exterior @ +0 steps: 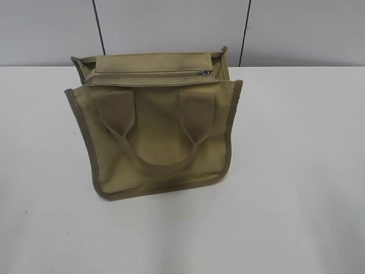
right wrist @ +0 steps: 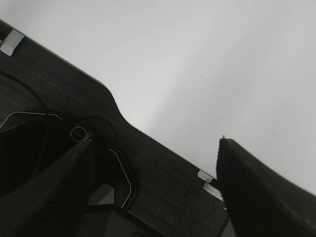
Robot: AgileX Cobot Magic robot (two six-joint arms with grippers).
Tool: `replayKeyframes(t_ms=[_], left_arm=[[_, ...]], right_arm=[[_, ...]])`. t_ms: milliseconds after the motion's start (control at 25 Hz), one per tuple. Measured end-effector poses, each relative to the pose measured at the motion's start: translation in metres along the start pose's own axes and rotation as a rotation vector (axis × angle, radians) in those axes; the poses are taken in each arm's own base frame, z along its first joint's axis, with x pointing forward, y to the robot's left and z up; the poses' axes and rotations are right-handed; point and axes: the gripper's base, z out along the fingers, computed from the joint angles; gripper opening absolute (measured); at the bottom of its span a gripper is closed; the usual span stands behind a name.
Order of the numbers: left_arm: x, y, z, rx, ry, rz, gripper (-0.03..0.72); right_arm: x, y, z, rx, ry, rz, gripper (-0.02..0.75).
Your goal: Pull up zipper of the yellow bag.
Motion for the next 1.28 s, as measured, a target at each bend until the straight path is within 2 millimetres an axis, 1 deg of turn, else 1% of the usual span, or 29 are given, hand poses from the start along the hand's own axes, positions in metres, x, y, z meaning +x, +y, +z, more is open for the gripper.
replayKeyframes(t_ms=[360,520,640,760,1000,1200,1240,1280], left_arm=[[0.000,0.000,0.000,-0.013,0.001,-0.007,0.587],[0.000,0.003,0.000,-0.122,0.002,-0.081,0.587],[0.001,0.006,-0.002,-0.238,-0.007,-0.158,0.587],[0.004,0.005,-0.007,-0.335,-0.042,-0.212,0.587],[0.014,-0.003,-0.022,-0.425,-0.154,-0.233,0.585],[0.016,-0.005,-0.024,-0.436,-0.170,-0.231,0.584],[0.020,-0.005,-0.023,-0.430,-0.126,-0.240,0.584],[0.028,-0.008,-0.022,-0.416,-0.035,-0.259,0.584]], right_arm=[[0.000,0.000,0.000,-0.001,-0.002,0.022,0.585],[0.001,-0.004,-0.004,0.050,-0.041,0.175,0.585],[0.007,-0.007,-0.012,0.135,-0.123,0.305,0.585],[0.014,-0.004,-0.022,0.212,-0.225,0.372,0.585],[0.033,0.014,-0.040,0.267,-0.433,0.334,0.585],[0.036,0.017,-0.042,0.264,-0.462,0.329,0.585],[0.036,0.017,-0.042,0.260,-0.464,0.330,0.585],[0.036,0.017,-0.041,0.257,-0.464,0.331,0.585]])
